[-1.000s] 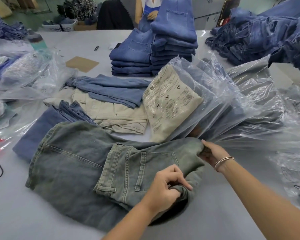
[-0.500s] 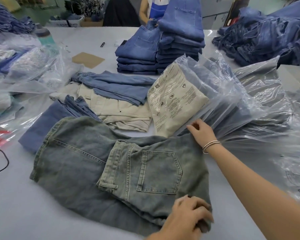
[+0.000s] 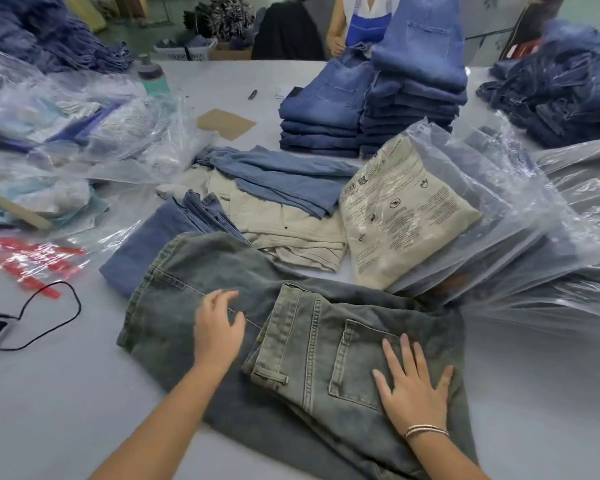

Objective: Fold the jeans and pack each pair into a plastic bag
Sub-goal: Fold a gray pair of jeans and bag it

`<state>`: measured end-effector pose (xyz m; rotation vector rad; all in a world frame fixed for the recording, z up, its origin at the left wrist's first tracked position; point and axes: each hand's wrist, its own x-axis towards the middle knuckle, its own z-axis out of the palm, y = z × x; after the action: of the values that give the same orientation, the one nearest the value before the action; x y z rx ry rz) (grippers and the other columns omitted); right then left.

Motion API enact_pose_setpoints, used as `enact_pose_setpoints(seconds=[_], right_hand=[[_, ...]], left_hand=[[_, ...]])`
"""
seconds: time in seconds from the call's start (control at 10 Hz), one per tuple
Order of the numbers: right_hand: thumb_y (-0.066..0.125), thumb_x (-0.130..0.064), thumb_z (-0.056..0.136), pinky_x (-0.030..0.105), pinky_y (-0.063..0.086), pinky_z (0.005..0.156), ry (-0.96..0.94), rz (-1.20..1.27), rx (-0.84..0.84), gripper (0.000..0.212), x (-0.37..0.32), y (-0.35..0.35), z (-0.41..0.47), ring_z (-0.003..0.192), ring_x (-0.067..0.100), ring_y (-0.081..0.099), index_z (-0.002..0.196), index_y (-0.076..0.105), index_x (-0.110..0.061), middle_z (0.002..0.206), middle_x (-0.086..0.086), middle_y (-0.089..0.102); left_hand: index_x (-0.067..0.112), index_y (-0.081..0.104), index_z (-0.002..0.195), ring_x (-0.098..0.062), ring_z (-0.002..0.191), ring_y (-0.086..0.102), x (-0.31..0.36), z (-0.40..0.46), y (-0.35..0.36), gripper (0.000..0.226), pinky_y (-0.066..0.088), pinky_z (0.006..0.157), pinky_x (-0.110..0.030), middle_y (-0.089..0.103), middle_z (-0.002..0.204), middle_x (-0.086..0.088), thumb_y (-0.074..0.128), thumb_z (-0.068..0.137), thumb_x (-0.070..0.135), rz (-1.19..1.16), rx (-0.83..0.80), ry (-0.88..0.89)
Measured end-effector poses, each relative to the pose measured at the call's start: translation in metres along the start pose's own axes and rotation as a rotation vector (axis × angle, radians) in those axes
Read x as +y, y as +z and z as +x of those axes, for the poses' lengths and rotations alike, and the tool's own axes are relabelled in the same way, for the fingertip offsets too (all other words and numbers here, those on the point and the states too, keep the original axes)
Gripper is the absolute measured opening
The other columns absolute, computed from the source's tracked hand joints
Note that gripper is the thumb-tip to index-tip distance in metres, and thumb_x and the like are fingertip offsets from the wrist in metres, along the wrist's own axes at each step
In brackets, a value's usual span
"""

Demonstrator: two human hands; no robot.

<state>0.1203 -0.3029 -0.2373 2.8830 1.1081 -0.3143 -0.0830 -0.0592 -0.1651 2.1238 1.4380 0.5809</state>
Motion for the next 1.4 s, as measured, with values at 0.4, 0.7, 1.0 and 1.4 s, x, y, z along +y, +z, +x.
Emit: enact_pose_setpoints(seconds=[0.4, 0.7, 1.0, 1.4], right_hand=[[-0.029, -0.066, 0.063, 0.064, -0.007, 0.108, 0.023, -0.092, -0.043, 0.074, -0.006, -0.008, -0.001, 0.145, 0.01, -0.015, 0.133, -0.033, -0.043, 0.143, -0.015, -0.037], [0.047, -0.055, 0.086, 0.065, -0.009, 0.107, -0.212, 0.115, 0.006, 0.071, -0.073, -0.018, -0.025, 0.146, 0.015, -0.005, 0.146, 0.012, -0.049, 0.158, -0.003, -0.009], [0.024, -0.014, 0.101, 0.031, 0.04, 0.094, 0.598, 1.468, -0.507, 0.042, -0.021, -0.066, -0.042, 0.116, 0.033, 0.053, 0.129, 0.054, -0.003, 0.121, 0.026, 0.058], [0.078, -0.039, 0.074, 0.03, 0.042, 0.093, 0.285, 1.172, -0.249, 0.102, -0.01, -0.059, 0.0, 0.111, 0.021, 0.052, 0.148, 0.009, -0.025, 0.125, 0.005, 0.05]], left_hand=[[0.007, 0.03, 0.143, -0.036, 0.125, 0.047, -0.089, 0.117, -0.072, 0.109, 0.036, 0.107, -0.044, 0.046, 0.141, -0.016, 0.084, 0.061, 0.054, 0.098, -0.322, -0.456], [0.024, 0.068, 0.107, -0.02, 0.099, 0.068, 0.049, 0.095, -0.115, 0.024, 0.05, 0.084, -0.031, 0.073, 0.105, 0.0, 0.07, 0.084, 0.016, -0.347, -0.932, -0.049], [0.029, 0.044, 0.138, -0.012, 0.11, 0.061, 0.113, 0.008, -0.015, 0.046, 0.045, 0.081, -0.013, 0.063, 0.126, 0.002, 0.041, 0.097, 0.05, -0.304, -1.105, 0.019], [0.015, 0.041, 0.143, -0.034, 0.124, 0.042, 0.023, -0.05, 0.059, 0.071, 0.038, 0.098, -0.047, 0.04, 0.137, -0.013, 0.072, 0.08, 0.022, 0.109, -0.173, 0.152]])
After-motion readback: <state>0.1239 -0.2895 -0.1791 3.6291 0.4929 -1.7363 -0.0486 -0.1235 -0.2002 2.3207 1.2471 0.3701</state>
